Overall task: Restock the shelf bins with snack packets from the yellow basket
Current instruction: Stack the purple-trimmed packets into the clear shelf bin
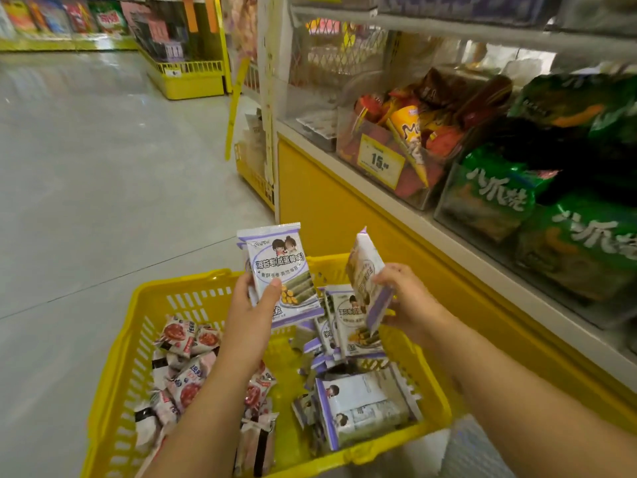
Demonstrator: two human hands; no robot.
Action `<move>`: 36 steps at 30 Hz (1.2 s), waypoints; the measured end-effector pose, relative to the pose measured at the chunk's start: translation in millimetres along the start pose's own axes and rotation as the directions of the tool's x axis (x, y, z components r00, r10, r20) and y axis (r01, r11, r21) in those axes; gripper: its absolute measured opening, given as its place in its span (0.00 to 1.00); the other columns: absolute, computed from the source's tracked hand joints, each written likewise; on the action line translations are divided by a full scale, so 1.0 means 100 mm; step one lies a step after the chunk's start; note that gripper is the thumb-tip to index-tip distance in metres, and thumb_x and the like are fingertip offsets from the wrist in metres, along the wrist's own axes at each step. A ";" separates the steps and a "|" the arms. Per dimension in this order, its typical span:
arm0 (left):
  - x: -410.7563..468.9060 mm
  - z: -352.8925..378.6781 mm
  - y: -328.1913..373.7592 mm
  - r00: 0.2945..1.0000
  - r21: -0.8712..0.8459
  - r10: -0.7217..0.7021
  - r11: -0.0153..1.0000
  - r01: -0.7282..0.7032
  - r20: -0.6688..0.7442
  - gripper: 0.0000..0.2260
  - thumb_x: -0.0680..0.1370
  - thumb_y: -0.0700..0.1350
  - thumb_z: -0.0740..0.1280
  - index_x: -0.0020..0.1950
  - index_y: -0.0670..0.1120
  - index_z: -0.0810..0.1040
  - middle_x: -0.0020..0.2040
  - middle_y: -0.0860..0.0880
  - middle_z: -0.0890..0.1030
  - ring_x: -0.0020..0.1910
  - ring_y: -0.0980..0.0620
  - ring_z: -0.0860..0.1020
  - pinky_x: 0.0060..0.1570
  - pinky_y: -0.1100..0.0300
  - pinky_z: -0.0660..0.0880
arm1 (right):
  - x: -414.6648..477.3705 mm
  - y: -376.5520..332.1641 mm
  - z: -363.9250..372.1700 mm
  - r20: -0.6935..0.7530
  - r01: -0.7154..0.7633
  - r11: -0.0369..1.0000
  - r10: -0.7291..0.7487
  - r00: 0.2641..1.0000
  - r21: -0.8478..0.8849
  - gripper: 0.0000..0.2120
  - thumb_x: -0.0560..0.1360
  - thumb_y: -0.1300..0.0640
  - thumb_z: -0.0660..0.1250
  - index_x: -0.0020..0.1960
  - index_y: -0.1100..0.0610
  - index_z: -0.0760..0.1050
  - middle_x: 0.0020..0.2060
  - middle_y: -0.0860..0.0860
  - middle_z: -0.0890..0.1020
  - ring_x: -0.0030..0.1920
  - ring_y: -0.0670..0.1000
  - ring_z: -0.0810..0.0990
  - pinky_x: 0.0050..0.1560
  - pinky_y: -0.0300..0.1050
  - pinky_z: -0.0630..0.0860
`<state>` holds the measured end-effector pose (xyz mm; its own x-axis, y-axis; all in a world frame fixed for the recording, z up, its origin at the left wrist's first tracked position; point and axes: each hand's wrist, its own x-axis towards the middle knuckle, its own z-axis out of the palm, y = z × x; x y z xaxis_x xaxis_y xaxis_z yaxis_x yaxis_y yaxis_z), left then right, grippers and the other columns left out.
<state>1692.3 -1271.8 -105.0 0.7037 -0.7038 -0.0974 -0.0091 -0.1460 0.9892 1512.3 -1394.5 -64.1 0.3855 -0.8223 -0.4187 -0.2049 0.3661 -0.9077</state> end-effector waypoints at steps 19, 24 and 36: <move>-0.89 0.13 1.88 0.902 -0.052 0.411 0.912 -0.408 0.132 0.14 0.77 0.55 0.66 0.62 0.57 0.73 0.56 0.60 0.80 0.52 0.60 0.79 0.48 0.60 0.74 | -2.00 -1.43 -0.89 -0.037 0.530 0.841 -0.529 0.848 0.111 0.16 0.74 0.63 0.68 0.62 0.59 0.76 0.54 0.57 0.83 0.55 0.58 0.82 0.56 0.53 0.78; -1.07 0.13 2.35 0.840 -0.019 0.488 0.867 -0.498 0.237 0.13 0.75 0.60 0.64 0.59 0.60 0.74 0.55 0.61 0.80 0.55 0.57 0.78 0.56 0.54 0.73 | -2.41 -1.76 -1.13 0.053 0.542 0.790 -0.552 0.832 -0.287 0.19 0.68 0.48 0.74 0.56 0.54 0.80 0.50 0.51 0.85 0.56 0.56 0.81 0.66 0.59 0.70; -1.67 0.33 2.87 0.602 -0.110 0.418 0.870 -0.480 0.680 0.13 0.74 0.60 0.62 0.55 0.58 0.77 0.50 0.52 0.84 0.51 0.51 0.82 0.51 0.54 0.75 | -2.93 -2.15 -1.26 0.242 0.671 0.539 -0.658 0.712 -0.509 0.30 0.57 0.35 0.78 0.53 0.50 0.82 0.62 0.44 0.78 0.59 0.50 0.80 0.64 0.57 0.73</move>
<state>1549.0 -1218.8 191.6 -0.0635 -0.9577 0.2807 -0.2677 0.2873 0.9197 1329.6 -1287.1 257.0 0.6277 -0.7213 0.2928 -0.3096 -0.5764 -0.7562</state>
